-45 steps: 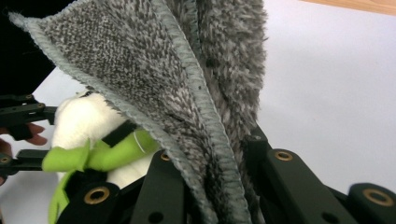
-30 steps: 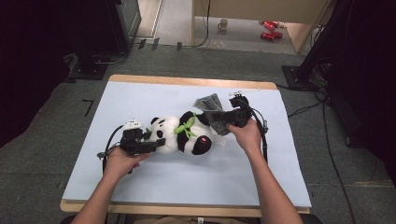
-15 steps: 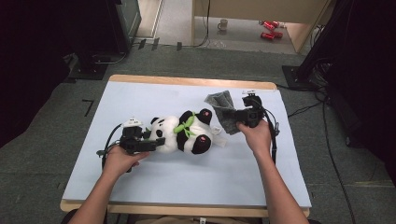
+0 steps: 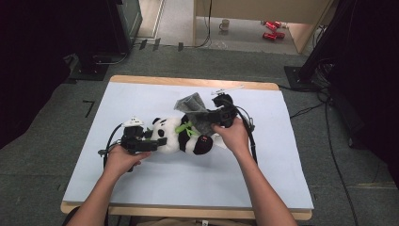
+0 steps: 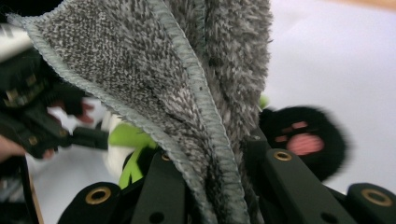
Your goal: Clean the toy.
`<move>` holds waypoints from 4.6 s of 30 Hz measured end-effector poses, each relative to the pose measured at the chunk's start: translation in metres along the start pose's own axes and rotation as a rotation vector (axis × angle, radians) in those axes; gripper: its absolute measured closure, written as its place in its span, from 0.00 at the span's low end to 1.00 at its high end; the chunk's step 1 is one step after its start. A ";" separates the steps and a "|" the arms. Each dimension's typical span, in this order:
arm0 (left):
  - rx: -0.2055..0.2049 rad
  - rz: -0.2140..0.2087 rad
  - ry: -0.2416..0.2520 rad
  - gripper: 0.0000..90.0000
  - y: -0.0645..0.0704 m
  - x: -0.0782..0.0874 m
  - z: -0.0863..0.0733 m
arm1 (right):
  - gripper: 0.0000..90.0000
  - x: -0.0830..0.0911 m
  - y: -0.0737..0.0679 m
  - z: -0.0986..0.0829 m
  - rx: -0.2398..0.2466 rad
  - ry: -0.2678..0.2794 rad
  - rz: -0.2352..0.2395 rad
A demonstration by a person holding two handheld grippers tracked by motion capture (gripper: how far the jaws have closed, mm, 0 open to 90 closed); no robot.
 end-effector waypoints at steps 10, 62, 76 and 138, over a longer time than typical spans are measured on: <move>-0.023 0.009 0.008 0.35 0.003 -0.001 -0.003 | 0.86 -0.009 0.003 -0.023 0.086 -0.023 -0.091; 0.095 0.027 0.012 0.37 -0.004 -0.007 0.007 | 0.86 0.044 0.018 -0.091 -0.088 -0.026 -0.118; 0.094 0.033 0.018 0.36 -0.002 -0.007 0.007 | 0.86 0.063 -0.017 -0.038 -0.004 0.077 -0.040; -0.114 -0.046 0.156 0.44 -0.027 -0.017 0.027 | 0.84 -0.015 -0.008 0.021 0.032 0.023 -0.192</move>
Point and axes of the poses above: each handheld gripper's, and its own axes: x roughly backward along the jaws, z roughly out of its top, y roughly to its right, the point moved 1 cm from there along -x, roughly forward along the jaws, and after that the axes turned 8 degrees about -z, right-handed, at the moved point
